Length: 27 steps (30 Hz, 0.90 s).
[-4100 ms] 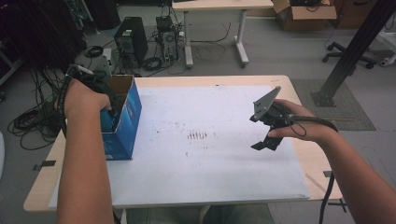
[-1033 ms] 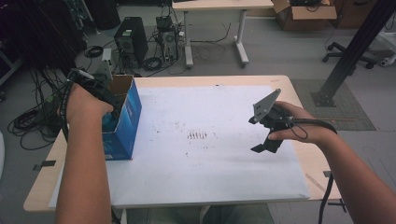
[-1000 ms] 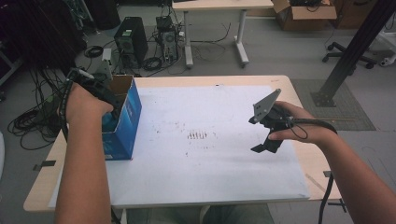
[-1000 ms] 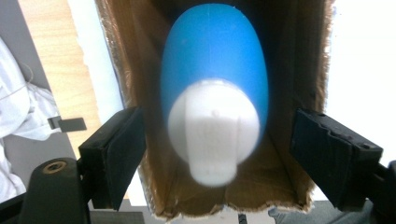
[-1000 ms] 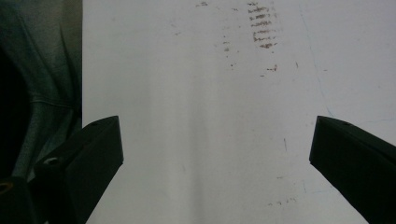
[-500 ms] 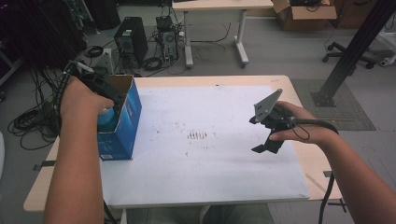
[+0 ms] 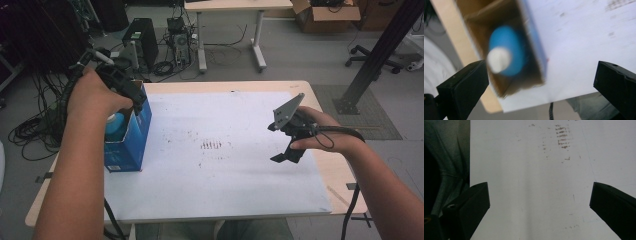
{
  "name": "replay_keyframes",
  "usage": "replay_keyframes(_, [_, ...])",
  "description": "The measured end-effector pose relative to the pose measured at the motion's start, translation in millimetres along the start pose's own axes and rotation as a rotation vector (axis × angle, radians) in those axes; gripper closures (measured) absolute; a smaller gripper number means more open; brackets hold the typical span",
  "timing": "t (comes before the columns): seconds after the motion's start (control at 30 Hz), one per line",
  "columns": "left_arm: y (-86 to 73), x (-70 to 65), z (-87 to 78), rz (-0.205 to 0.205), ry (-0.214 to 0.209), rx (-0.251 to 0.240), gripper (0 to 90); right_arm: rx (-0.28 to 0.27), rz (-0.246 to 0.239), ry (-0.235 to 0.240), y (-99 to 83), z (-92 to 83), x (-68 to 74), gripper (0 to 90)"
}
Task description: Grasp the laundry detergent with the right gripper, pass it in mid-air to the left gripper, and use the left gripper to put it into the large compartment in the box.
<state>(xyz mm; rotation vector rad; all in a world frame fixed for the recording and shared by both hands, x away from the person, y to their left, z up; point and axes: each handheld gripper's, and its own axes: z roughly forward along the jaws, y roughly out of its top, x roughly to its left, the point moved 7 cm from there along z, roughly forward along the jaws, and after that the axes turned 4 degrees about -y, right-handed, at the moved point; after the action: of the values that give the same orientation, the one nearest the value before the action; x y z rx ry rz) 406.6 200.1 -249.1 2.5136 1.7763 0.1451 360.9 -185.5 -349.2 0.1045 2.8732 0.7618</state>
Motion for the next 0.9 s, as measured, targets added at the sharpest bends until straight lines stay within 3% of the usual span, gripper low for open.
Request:
replay_keyframes(0.03, [5.6,-9.9,-7.1,0.043,-0.004,-0.021,0.2,0.000,-0.004,0.001,0.7,-1.4,-0.5,2.9])
replay_keyframes(0.1, [10.6,-19.1,-12.5,0.089,-0.006,-0.032,0.2,0.002,-0.002,-0.002,0.8,-2.5,-0.9,2.8])
replay_keyframes(0.13, [10.6,-19.1,-12.5,0.089,-0.006,-0.032,0.2,0.003,-0.004,-0.001,0.7,-3.2,-1.1,2.9])
replay_keyframes(0.17, [14.4,-28.2,-16.3,0.132,-0.010,-0.030,0.2,0.005,-0.005,-0.002,0.6,-3.9,-1.6,2.9])
replay_keyframes(0.33, [24.4,-49.8,-23.4,0.270,-0.022,-0.058,0.2,0.018,-0.006,-0.011,-0.3,-7.6,-6.1,2.9])
replay_keyframes(0.37, [24.4,-49.8,-23.4,0.270,-0.022,-0.058,0.2,0.022,-0.008,-0.012,-0.4,-8.6,-7.1,2.9])
replay_keyframes(0.4, [27.3,-57.2,-24.8,0.324,-0.026,-0.064,0.2,0.024,-0.008,-0.013,-0.4,-9.3,-8.0,2.9])
replay_keyframes(0.57, [30.6,-74.1,-23.6,0.488,-0.012,-0.041,0.2,0.045,-0.013,-0.015,0.1,-13.3,-13.2,2.9])
replay_keyframes(0.6, [30.6,-74.1,-23.6,0.488,-0.012,-0.041,0.2,0.045,-0.013,-0.015,0.1,-13.3,-13.2,2.9])
replay_keyframes(0.67, [31.3,-83.1,-22.0,0.570,0.001,-0.034,0.2,0.061,-0.012,-0.017,0.0,-14.1,-16.8,2.9])
replay_keyframes(0.7, [31.3,-83.1,-22.0,0.570,0.001,-0.034,0.2,0.061,-0.012,-0.017,0.0,-14.1,-16.8,2.9])
replay_keyframes(0.77, [31.3,-93.5,-20.8,0.657,-0.022,-0.041,0.2,0.082,-0.016,-0.013,-0.6,-14.0,-19.0,3.0])
replay_keyframes(0.9, [30.5,-104.1,-14.2,0.722,-0.026,-0.023,0.2,0.108,-0.014,-0.009,-3.2,-15.0,-22.0,2.9])
